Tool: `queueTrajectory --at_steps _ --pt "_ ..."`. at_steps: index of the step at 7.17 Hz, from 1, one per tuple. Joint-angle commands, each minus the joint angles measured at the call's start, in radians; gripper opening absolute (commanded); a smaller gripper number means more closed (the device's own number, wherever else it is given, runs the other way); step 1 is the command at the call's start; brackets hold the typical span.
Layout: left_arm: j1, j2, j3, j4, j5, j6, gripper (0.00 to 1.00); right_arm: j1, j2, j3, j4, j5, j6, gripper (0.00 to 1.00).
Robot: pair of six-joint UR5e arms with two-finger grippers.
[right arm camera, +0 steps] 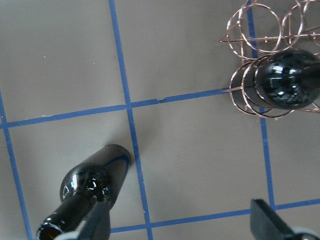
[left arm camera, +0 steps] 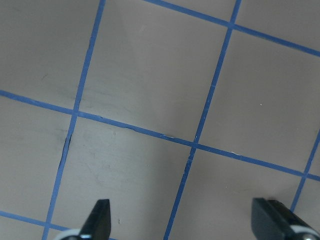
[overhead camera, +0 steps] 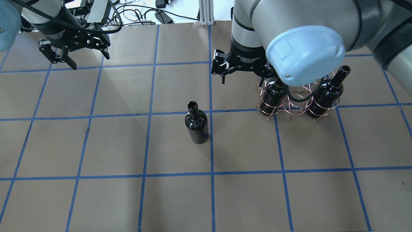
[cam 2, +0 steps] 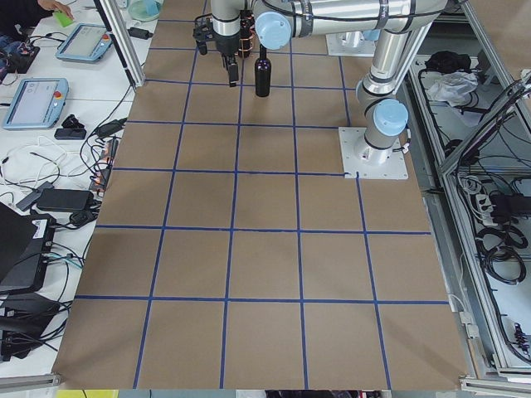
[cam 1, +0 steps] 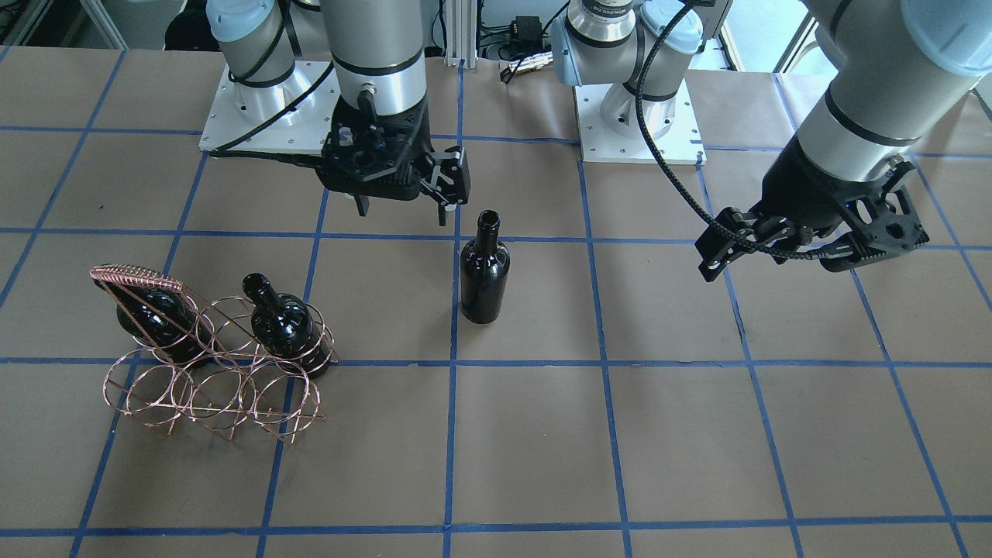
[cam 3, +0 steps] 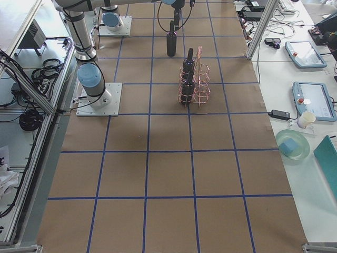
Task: Place wine into wine basket
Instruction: 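Reach the right gripper across to the upright bottle while the left arm withdraws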
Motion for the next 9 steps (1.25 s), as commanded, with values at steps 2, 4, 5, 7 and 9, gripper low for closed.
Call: queueTrajectory --at_steps 2,4,5,7,9 --pt "0.001 0.001 -0.001 -0.004 -0.006 -0.002 1.00 0.084 0.087 0.001 -0.101 -0.006 0.100 1.00" --pt "-0.006 0.004 -0.001 -0.004 -0.016 -0.003 1.00 0.089 0.100 -0.001 -0.133 0.008 0.132 1.00" --pt "-0.006 0.004 -0.001 -0.004 -0.013 -0.003 1.00 0.090 0.100 0.002 -0.121 0.006 0.132 1.00" --pt "-0.006 0.004 -0.001 -0.006 -0.007 -0.003 1.00 0.109 0.107 0.012 -0.121 0.006 0.089 1.00" --pt "-0.014 0.001 -0.001 -0.006 -0.015 -0.003 1.00 0.164 0.138 0.010 -0.119 -0.006 0.085 1.00"
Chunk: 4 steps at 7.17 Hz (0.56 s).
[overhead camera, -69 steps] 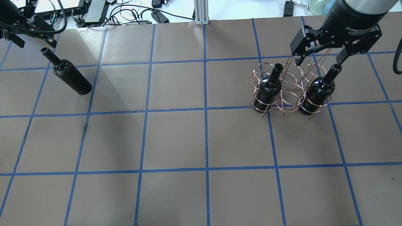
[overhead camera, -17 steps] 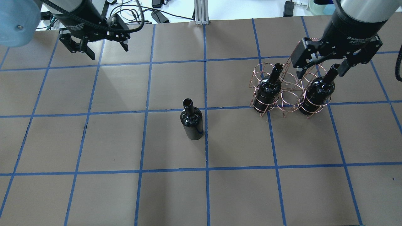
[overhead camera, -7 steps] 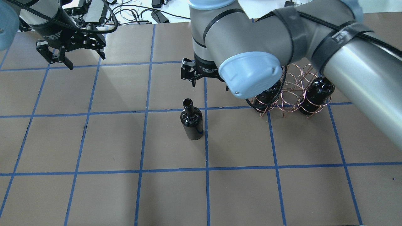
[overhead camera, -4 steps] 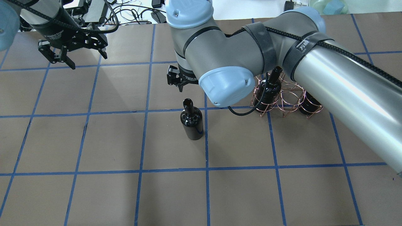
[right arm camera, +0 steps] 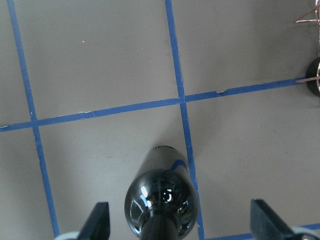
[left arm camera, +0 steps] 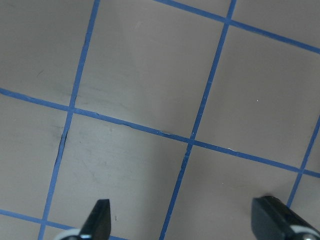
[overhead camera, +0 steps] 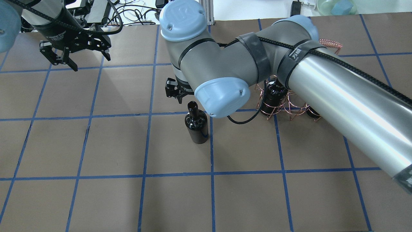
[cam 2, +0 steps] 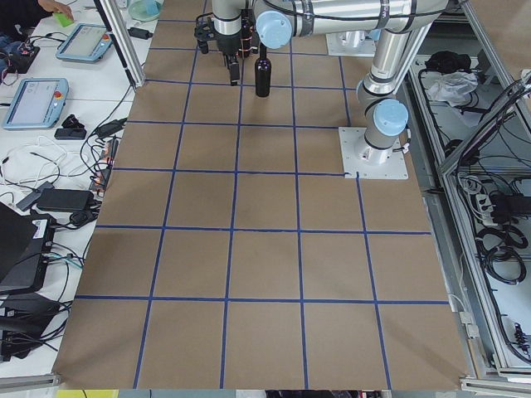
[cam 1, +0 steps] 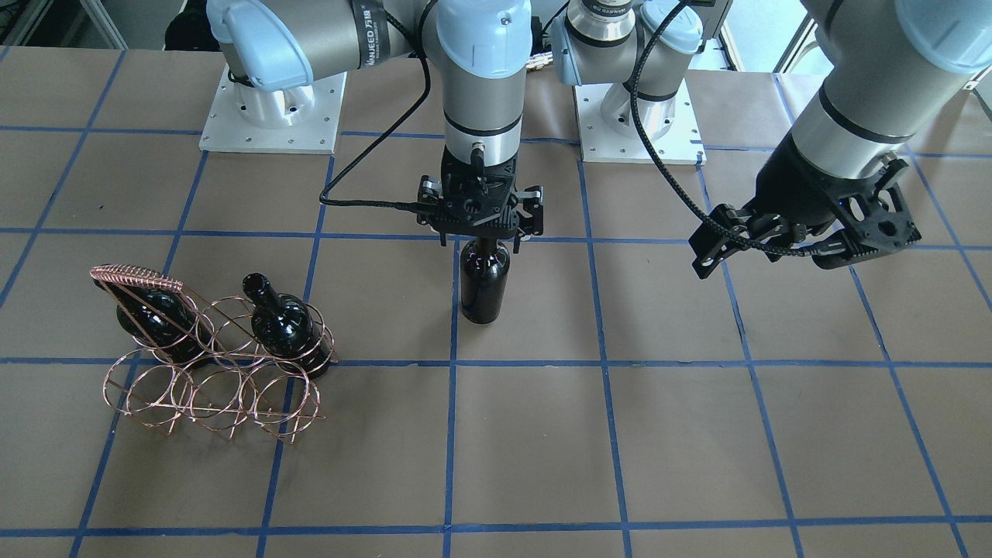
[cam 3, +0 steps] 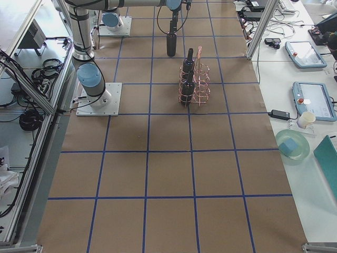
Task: Place wine into wine basket
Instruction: 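Reach the right gripper across to the upright bottle while the left arm withdraws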
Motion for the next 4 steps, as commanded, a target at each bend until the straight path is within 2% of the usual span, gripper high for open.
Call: queueTrajectory --at_steps 1,4 --pt "-0.004 -0.002 0.000 -0.002 0.004 -0.002 1.00 0.028 0.011 0.000 0.010 -0.007 -0.005 1.00" --pt "-0.004 -0.002 -0.003 -0.009 0.007 -0.002 1.00 0.028 0.010 0.017 0.013 -0.008 -0.016 1.00"
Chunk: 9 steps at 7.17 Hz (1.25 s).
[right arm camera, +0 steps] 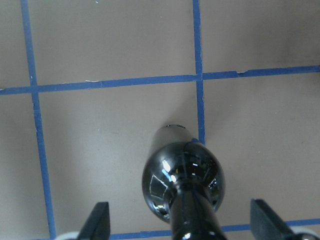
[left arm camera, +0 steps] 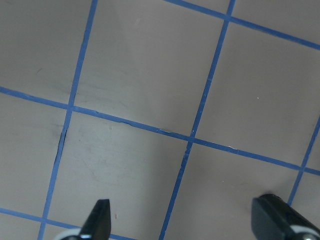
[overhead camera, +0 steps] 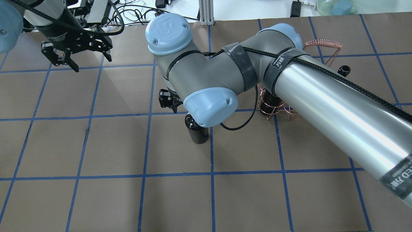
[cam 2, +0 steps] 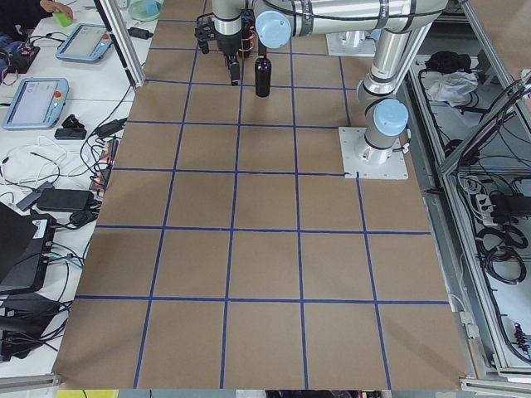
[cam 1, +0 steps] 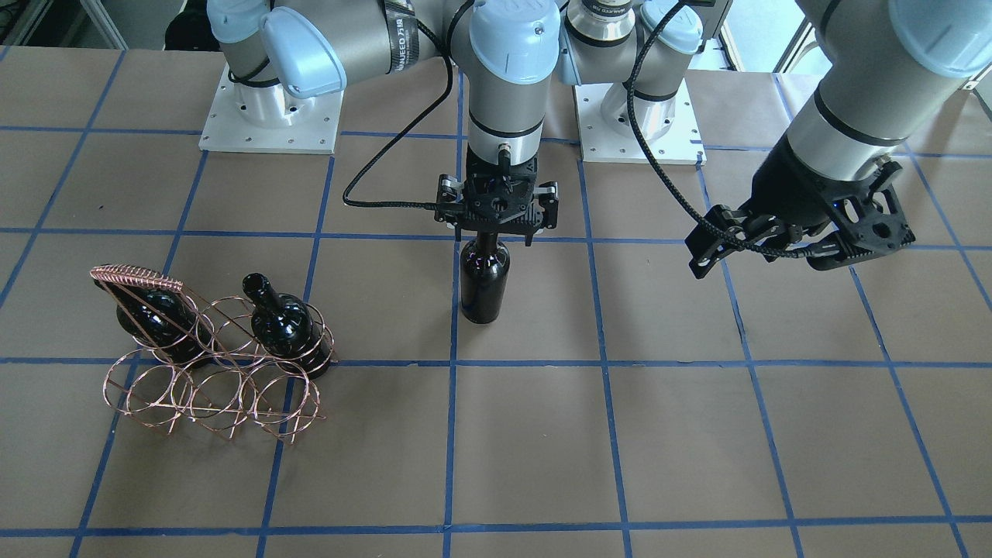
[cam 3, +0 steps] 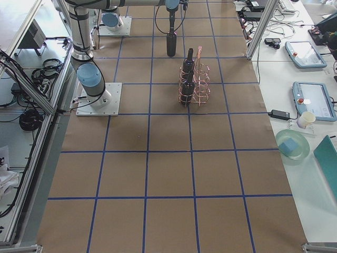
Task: Place wine into wine basket
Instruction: 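Close the right gripper on the bottle neck and lift it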
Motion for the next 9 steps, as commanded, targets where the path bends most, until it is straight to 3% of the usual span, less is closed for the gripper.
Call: queueTrajectory --at_steps 1,3,4,5,7,8,9 --pt "0.000 0.000 0.000 -0.003 0.003 0.000 1.00 0.001 -0.005 0.013 -0.002 -0.006 -0.016 0.99" --pt "0.000 -0.002 -0.001 -0.003 0.000 -0.002 1.00 -0.001 -0.005 0.011 -0.020 -0.023 -0.047 0.96" --pt "0.000 -0.003 0.000 -0.002 0.003 -0.002 1.00 -0.001 -0.006 0.013 -0.013 -0.023 -0.048 0.89" --pt "0.000 -0.005 -0.001 -0.002 0.000 -0.003 1.00 -0.001 -0.008 0.013 -0.004 -0.023 -0.047 0.72" --pt "0.000 -0.005 -0.001 -0.003 0.002 -0.005 1.00 -0.002 -0.008 0.013 -0.004 -0.022 -0.047 0.54" --pt "0.000 -0.003 -0.009 -0.002 0.000 -0.005 1.00 -0.002 -0.008 0.013 -0.002 -0.016 -0.039 0.36" --pt "-0.005 -0.005 -0.010 0.001 0.000 -0.003 1.00 -0.007 -0.008 0.013 0.000 -0.009 -0.044 0.11"
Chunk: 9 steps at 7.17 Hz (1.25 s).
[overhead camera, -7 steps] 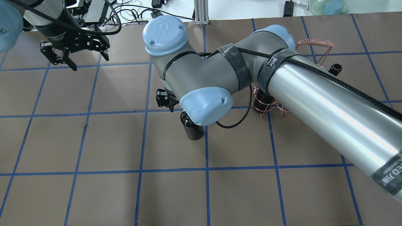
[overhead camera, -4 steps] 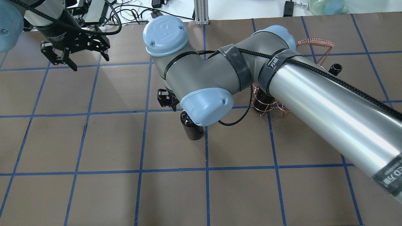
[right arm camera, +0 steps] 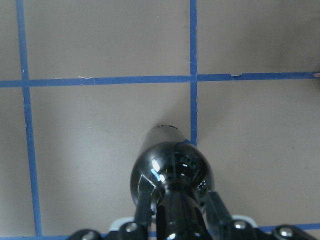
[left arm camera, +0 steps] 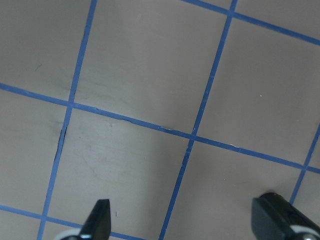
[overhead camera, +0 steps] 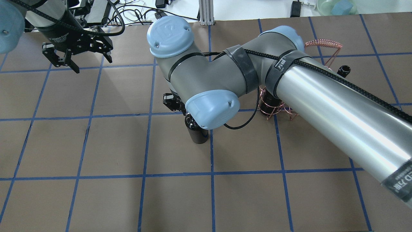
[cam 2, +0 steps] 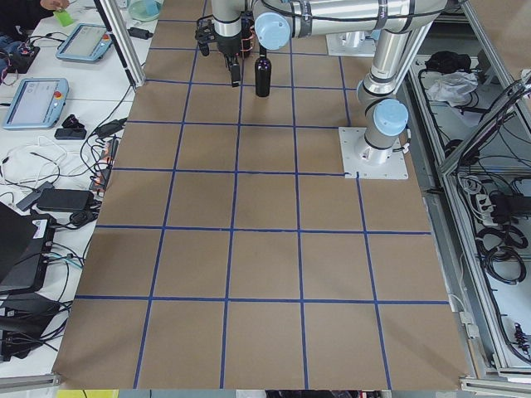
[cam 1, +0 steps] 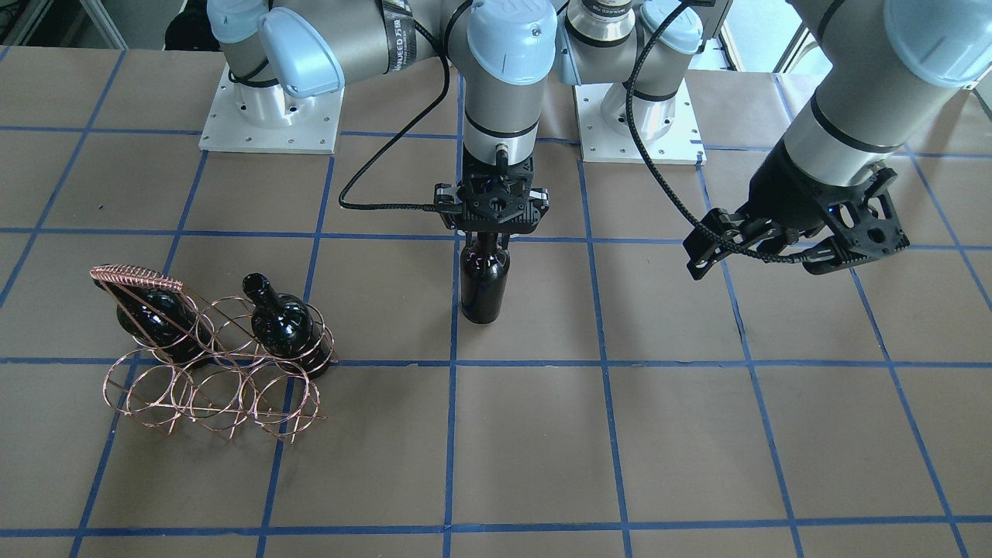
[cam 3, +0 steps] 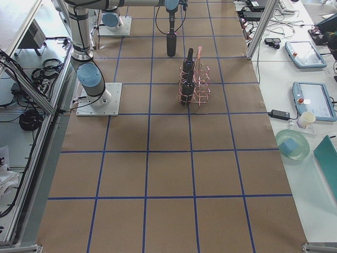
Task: Place wine into wine basket
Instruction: 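Close the right gripper on the bottle neck and lift it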
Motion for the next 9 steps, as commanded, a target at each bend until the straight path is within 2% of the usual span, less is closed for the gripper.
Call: queueTrajectory --at_steps 1,3,5,8,9 --pt "-0.006 0.006 -0.002 0.000 0.003 0.004 1.00 -0.005 -0.003 -0.002 0.002 0.005 0.001 0.02" --pt "-0.006 0.006 -0.002 0.000 0.004 0.009 1.00 -0.029 -0.047 -0.017 0.045 0.005 0.002 0.00" --pt "-0.006 0.006 -0.002 -0.003 0.004 0.009 1.00 -0.154 -0.217 -0.023 0.231 0.005 -0.043 0.00" --pt "-0.086 0.045 -0.002 -0.002 0.048 0.009 1.00 -0.476 -0.389 -0.025 0.451 -0.006 -0.464 0.00" --pt "-0.129 0.058 -0.004 -0.003 0.050 0.009 1.00 -0.561 -0.405 -0.025 0.467 -0.004 -0.566 0.00"
